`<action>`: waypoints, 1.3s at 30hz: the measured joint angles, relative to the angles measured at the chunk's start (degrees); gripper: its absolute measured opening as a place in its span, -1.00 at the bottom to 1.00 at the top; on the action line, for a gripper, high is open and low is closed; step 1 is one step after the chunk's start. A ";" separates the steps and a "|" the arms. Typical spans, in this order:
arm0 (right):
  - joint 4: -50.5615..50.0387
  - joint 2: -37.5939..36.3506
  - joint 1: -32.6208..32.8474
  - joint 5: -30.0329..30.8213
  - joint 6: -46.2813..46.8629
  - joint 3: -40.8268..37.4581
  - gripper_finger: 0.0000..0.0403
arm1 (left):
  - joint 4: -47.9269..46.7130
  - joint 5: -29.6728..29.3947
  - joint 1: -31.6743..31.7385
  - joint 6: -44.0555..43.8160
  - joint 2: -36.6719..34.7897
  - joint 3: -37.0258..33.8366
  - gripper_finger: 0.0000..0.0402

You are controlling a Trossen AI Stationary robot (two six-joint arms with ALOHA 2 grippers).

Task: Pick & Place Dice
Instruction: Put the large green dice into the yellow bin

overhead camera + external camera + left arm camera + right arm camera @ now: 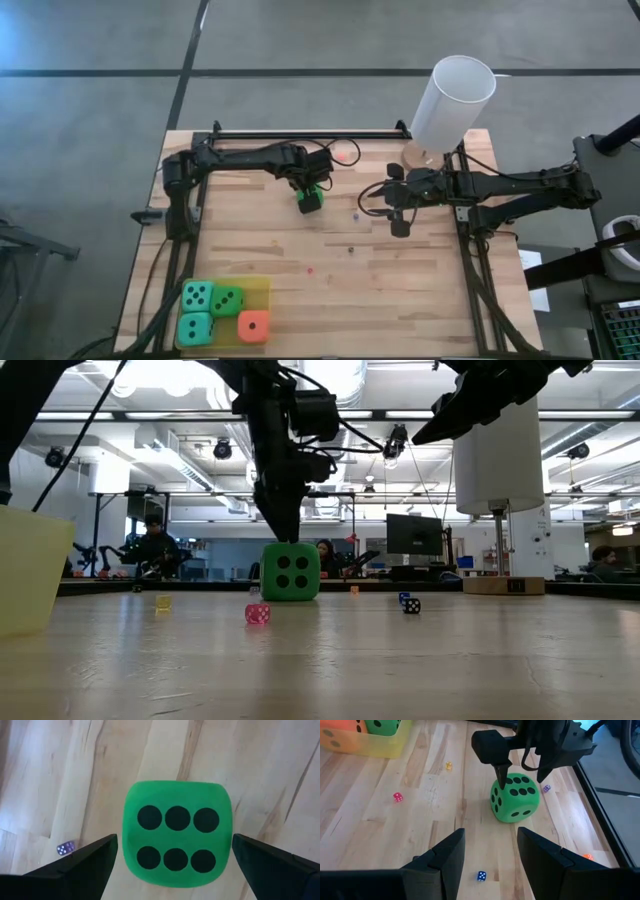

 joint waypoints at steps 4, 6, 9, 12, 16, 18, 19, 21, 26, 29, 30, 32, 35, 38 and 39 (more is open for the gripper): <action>0.00 0.00 0.00 0.00 0.00 0.00 -0.11 | 0.44 0.04 0.13 0.47 0.00 0.00 0.99; 0.00 0.00 0.02 0.01 0.00 0.00 -0.10 | 0.44 0.26 0.18 0.47 0.00 0.00 0.99; 0.01 0.00 0.02 0.00 0.00 0.00 -0.11 | 0.44 0.45 0.18 0.47 0.00 0.00 0.99; 0.00 0.00 0.01 0.01 0.00 0.00 -0.11 | 0.44 0.46 0.18 0.49 0.00 0.00 0.99; 0.00 0.00 0.00 0.01 0.00 0.00 -0.11 | 0.44 0.46 0.18 0.52 0.00 -0.06 0.99; 0.00 0.00 0.00 0.00 0.00 0.00 -0.11 | 0.83 0.44 0.19 0.61 -0.04 -0.65 0.99; 0.01 0.00 0.01 0.00 0.00 0.00 -0.11 | 1.22 0.45 0.23 0.69 -0.07 -1.22 0.99; 0.01 0.00 0.02 -0.01 0.00 0.00 -0.11 | 1.76 0.35 0.37 0.69 -0.07 -2.47 0.99; 0.02 0.00 0.02 -0.01 0.00 0.00 -0.11 | 3.30 0.25 0.65 0.45 -0.13 -3.58 0.99; 0.00 0.00 0.02 -0.01 0.00 0.00 -0.11 | 3.52 0.26 0.61 0.44 -0.13 -3.58 0.99; 0.02 0.00 0.01 0.01 0.00 0.00 -0.10 | 3.58 0.31 0.61 0.43 -0.13 -3.58 0.99; 0.00 0.00 0.02 0.00 0.00 0.00 -0.11 | 3.63 0.27 0.61 0.39 -0.11 -3.61 0.99; 0.00 0.00 0.02 0.00 0.00 0.00 -0.11 | 3.76 1.54 0.61 -1.24 -0.11 -3.61 0.99; 0.00 0.00 0.02 -0.01 0.00 0.00 -0.10 | 3.98 5.01 0.43 -4.84 -0.11 -3.51 0.99; 0.00 0.00 0.02 -0.01 -0.01 0.00 -0.11 | 3.92 5.91 0.18 -6.12 -0.11 -3.43 0.99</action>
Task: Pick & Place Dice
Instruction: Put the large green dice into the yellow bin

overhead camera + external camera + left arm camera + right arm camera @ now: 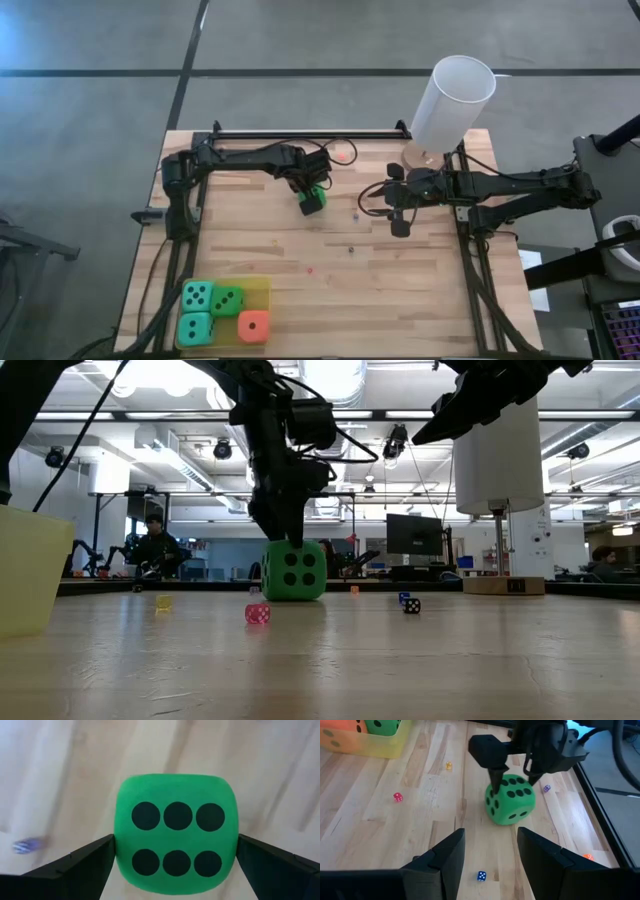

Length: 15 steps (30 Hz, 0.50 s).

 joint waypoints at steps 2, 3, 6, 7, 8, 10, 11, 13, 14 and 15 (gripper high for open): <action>0.00 0.00 0.00 0.00 0.01 0.00 -0.10 | 0.17 0.80 -0.80 -1.67 0.00 0.11 0.99; 0.01 0.00 0.00 0.01 0.01 0.00 -0.11 | 0.40 0.92 -1.24 -2.38 0.00 0.11 0.99; 0.01 0.00 0.00 0.01 0.01 0.00 -0.10 | 0.90 0.92 -2.50 -5.34 0.00 0.11 0.99; 0.00 0.00 -0.01 0.01 0.01 0.00 -0.11 | 0.92 0.85 -2.80 -6.18 0.00 0.11 0.99; 0.00 0.00 0.00 0.02 0.01 0.00 -0.11 | 0.92 0.71 -3.02 -6.85 0.00 0.11 0.99; 0.00 0.00 0.00 0.01 0.01 0.00 -0.11 | 0.94 0.54 -3.23 -7.25 0.00 0.11 0.99; 0.00 0.00 0.00 0.00 0.01 0.00 -0.11 | 0.94 0.54 -3.28 -7.27 0.00 0.11 0.99; 0.00 0.00 0.00 0.01 0.01 0.00 -0.11 | 1.00 0.55 -3.28 -8.17 0.00 0.11 0.99; 0.00 0.00 0.00 0.02 0.01 0.00 -0.11 | 1.01 0.53 -3.28 -8.74 0.00 0.11 0.99; 0.00 0.00 0.00 0.01 0.01 0.00 -0.11 | 1.03 0.50 -3.28 -9.28 0.00 0.11 0.98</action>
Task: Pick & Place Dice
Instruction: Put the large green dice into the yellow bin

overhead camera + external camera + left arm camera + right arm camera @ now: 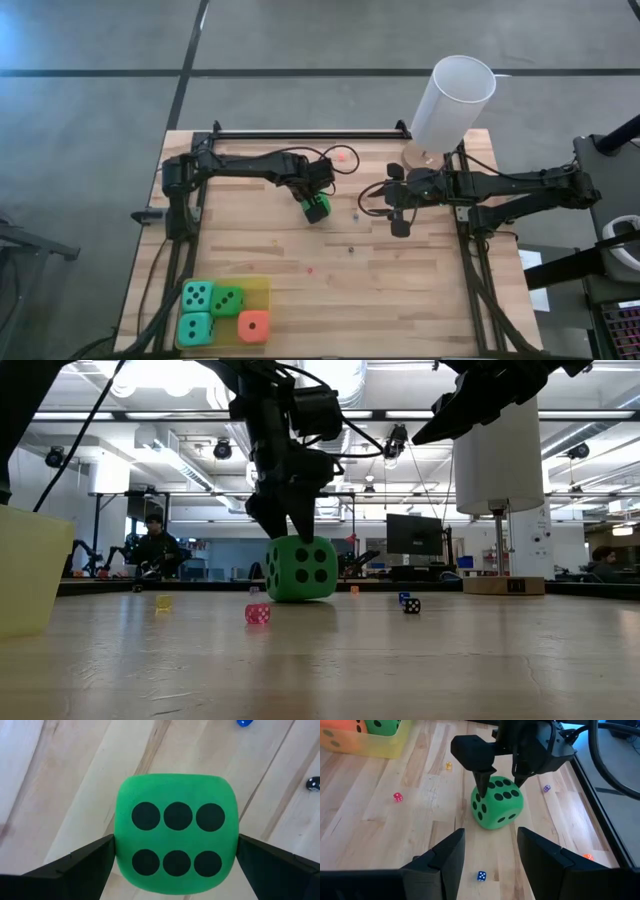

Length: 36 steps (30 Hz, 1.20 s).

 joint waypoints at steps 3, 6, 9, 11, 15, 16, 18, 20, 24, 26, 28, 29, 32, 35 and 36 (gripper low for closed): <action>0.00 0.00 -0.02 0.00 0.00 0.00 -0.11 | 0.00 -0.02 0.00 -0.50 0.00 0.00 0.98; 0.00 0.00 -0.02 0.00 0.00 0.00 -0.11 | 0.02 -0.15 0.00 -0.53 0.00 -0.04 0.99; 0.00 0.00 -0.01 0.00 0.00 0.00 -0.11 | 0.02 -0.15 0.00 -0.53 0.00 -0.04 0.97; 0.00 0.00 0.00 -0.01 0.00 0.00 -0.11 | 0.02 -0.15 0.00 -0.53 0.00 -0.04 0.96; 0.01 0.00 0.00 0.00 0.00 0.00 -0.10 | 0.02 -0.17 0.00 -0.50 0.00 -0.04 0.92; 0.00 0.00 0.00 0.00 0.00 0.00 -0.11 | 0.02 -0.16 0.00 -0.50 0.00 -0.07 0.91; 0.01 0.00 -0.01 -0.01 0.00 0.00 -0.11 | 0.17 -0.16 0.00 -0.50 0.00 -0.26 0.90; 0.01 0.00 -0.01 -0.01 0.00 0.00 -0.11 | 0.24 -0.20 0.00 -0.48 0.00 -0.35 0.88; 0.00 0.00 -0.02 0.00 0.00 0.00 -0.11 | 0.24 -0.45 0.00 -0.48 0.00 -0.37 0.85; 0.02 0.00 0.00 -0.01 0.00 0.00 -0.10 | 0.22 -0.48 0.00 -0.46 0.00 -0.37 0.85; 0.00 0.00 0.00 0.00 0.00 0.00 -0.11 | 0.09 -0.51 0.00 -0.40 0.00 -0.33 0.85; 0.01 0.00 -0.02 -0.01 0.00 0.00 -0.11 | 0.04 -0.55 0.00 -0.33 0.00 -0.33 0.86; 0.01 0.00 0.00 0.00 0.00 0.00 -0.11 | -0.21 -0.55 -0.02 0.34 -0.02 -0.33 0.87; 0.00 0.00 0.00 -0.01 0.00 0.00 -0.11 | -0.86 -0.69 -0.11 0.64 -0.41 -0.34 0.87; 0.00 0.00 -0.02 0.01 0.00 0.00 -0.10 | -1.30 -0.81 -0.11 0.66 -0.54 -0.40 0.87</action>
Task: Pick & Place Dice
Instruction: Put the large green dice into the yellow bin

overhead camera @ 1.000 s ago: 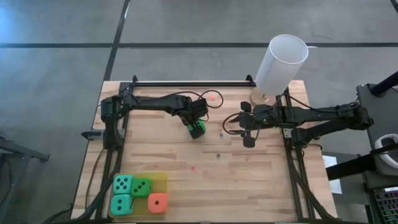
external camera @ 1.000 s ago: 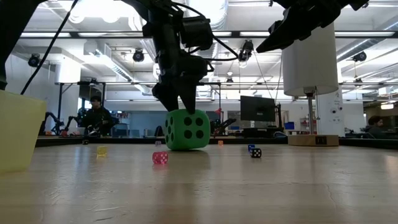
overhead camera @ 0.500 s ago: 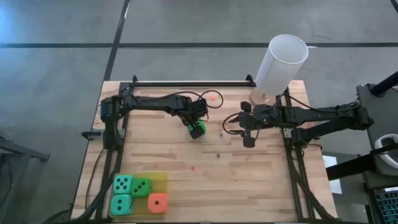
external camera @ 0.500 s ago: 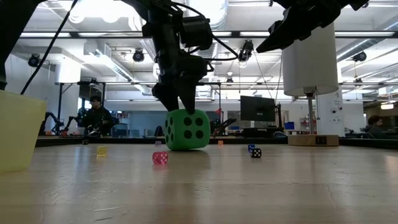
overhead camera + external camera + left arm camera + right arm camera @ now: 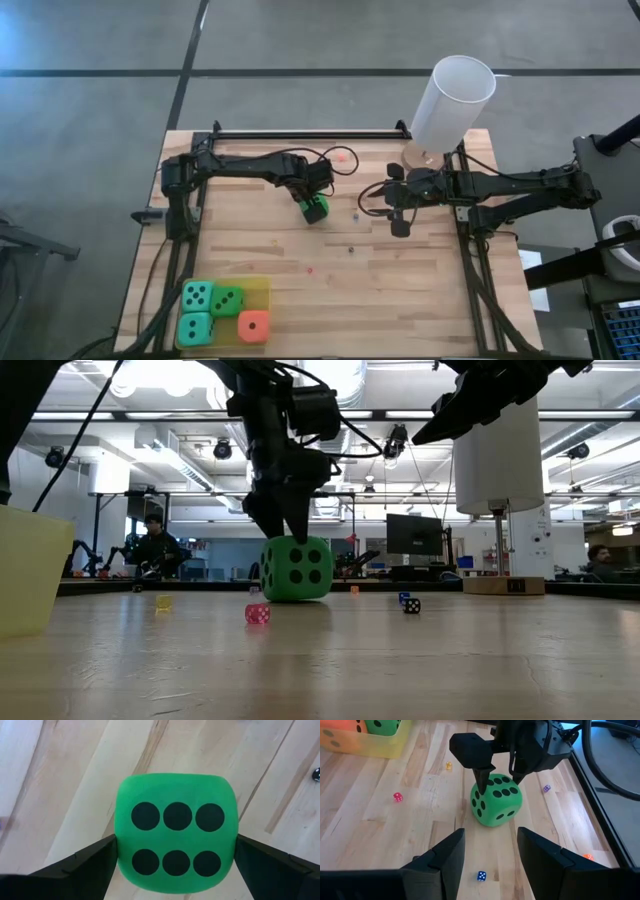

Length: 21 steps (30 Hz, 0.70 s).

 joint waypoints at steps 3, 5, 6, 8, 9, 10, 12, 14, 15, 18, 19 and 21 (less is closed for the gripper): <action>0.00 0.00 0.01 -0.01 0.00 0.00 -0.11 | -0.44 -0.04 0.02 0.09 -0.81 -0.02 0.87; 0.02 0.00 0.01 -0.01 0.00 0.00 -0.11 | -1.07 -0.45 -0.10 0.11 -1.45 -0.02 0.87; 0.02 0.00 0.00 0.00 0.00 0.00 -0.11 | -1.46 -0.62 -0.19 0.11 -1.85 -0.02 0.88; 0.02 0.00 0.00 0.00 0.00 0.02 -0.11 | -2.22 -0.91 -0.53 0.11 -2.33 -0.02 0.88; 0.02 0.00 0.02 -0.02 0.00 0.02 -0.11 | -2.66 -0.93 -0.69 0.11 -2.65 -0.02 0.88; 0.02 0.00 0.00 0.00 0.00 0.02 -0.10 | -3.02 -0.95 -0.89 0.11 -2.87 -0.02 0.88; 0.02 0.00 0.02 -0.02 0.00 0.02 -0.11 | -3.62 -0.98 -1.24 0.11 -3.65 -0.02 0.88; 0.00 0.00 0.02 0.00 0.00 0.02 -0.11 | -4.54 -1.05 -1.67 0.11 -4.22 -0.02 0.88; 0.02 0.00 0.00 -0.01 0.00 0.02 -0.11 | -5.04 -1.09 -1.85 0.14 -4.65 -0.02 0.88; 0.02 0.00 0.00 0.00 0.00 0.02 -0.10 | -7.39 -1.06 -2.64 0.33 -6.27 -0.02 0.91; 0.02 0.00 0.02 -0.02 0.00 0.02 -0.11 | -7.93 -1.07 -2.99 0.33 -6.86 0.00 0.92; 0.02 0.00 0.02 -0.02 0.00 0.02 -0.10 | -9.58 -1.05 -3.73 0.28 -8.03 0.03 0.94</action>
